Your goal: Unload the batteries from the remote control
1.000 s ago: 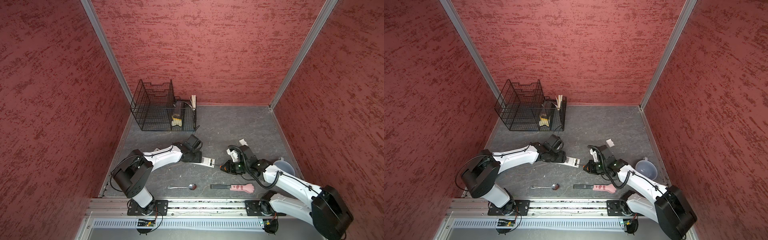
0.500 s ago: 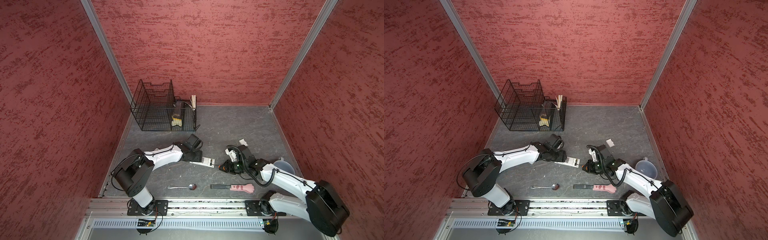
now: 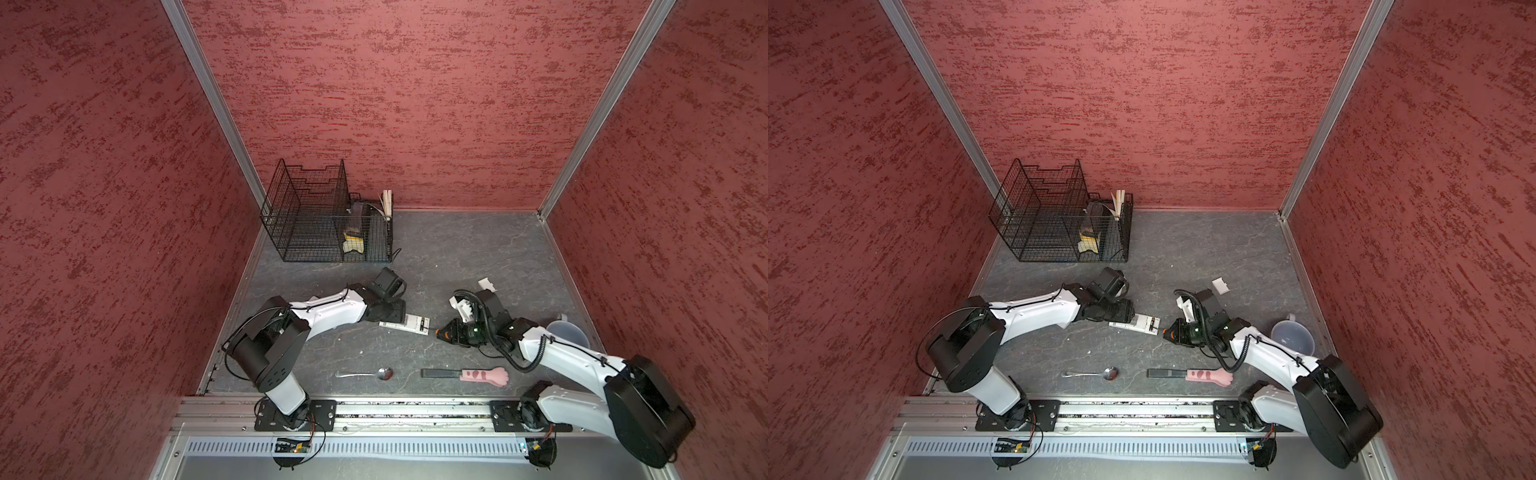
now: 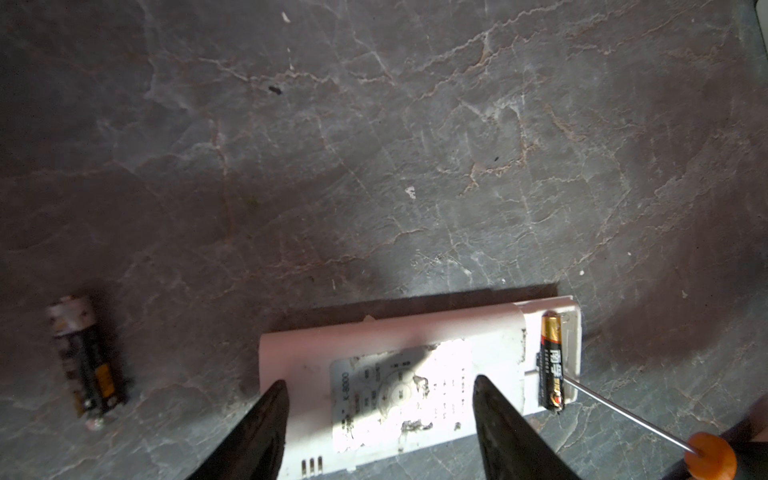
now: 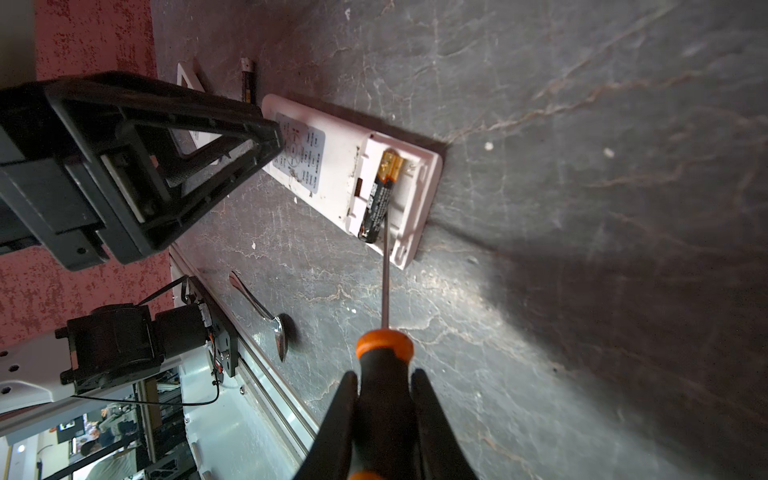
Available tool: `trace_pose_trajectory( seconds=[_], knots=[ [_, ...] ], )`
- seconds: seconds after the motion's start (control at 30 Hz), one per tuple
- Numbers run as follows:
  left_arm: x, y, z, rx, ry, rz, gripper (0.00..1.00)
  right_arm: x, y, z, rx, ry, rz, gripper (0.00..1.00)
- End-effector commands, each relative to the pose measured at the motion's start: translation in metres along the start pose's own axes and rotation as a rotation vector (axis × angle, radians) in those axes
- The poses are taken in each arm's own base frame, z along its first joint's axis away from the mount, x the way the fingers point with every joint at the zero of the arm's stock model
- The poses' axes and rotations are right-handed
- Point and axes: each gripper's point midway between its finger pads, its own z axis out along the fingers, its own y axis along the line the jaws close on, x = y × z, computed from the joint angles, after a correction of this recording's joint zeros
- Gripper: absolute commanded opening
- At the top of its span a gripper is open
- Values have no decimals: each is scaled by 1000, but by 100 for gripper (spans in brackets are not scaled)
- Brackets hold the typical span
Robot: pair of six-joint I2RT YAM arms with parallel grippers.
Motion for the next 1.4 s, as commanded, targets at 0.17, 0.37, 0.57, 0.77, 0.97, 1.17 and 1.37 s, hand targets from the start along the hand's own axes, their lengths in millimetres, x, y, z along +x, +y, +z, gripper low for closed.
trace_pose_trajectory(
  seconds=[0.17, 0.37, 0.57, 0.77, 0.97, 1.17, 1.37],
  knots=[
    [26, 17, 14, -76, 90, 18, 69, -12, 29, -5, -117, -46, -56, 0],
    [29, 18, 15, -99, 95, 31, 69, -17, 37, -10, -133, -69, -64, 0],
    [31, 17, 16, -109, 95, 41, 68, -18, 39, -12, -138, -74, -67, 0],
    [33, 18, 16, -121, 96, 42, 68, -21, 38, -12, -123, -83, -66, 0],
    [33, 19, 16, -124, 95, 47, 66, -28, 33, -11, -94, -103, -63, 0],
    [37, 17, 19, -126, 102, 56, 65, -38, 40, -18, -103, -143, -68, 0],
    [37, 16, 20, -126, 102, 59, 65, -45, 37, -19, -82, -152, -68, 0]
  ],
)
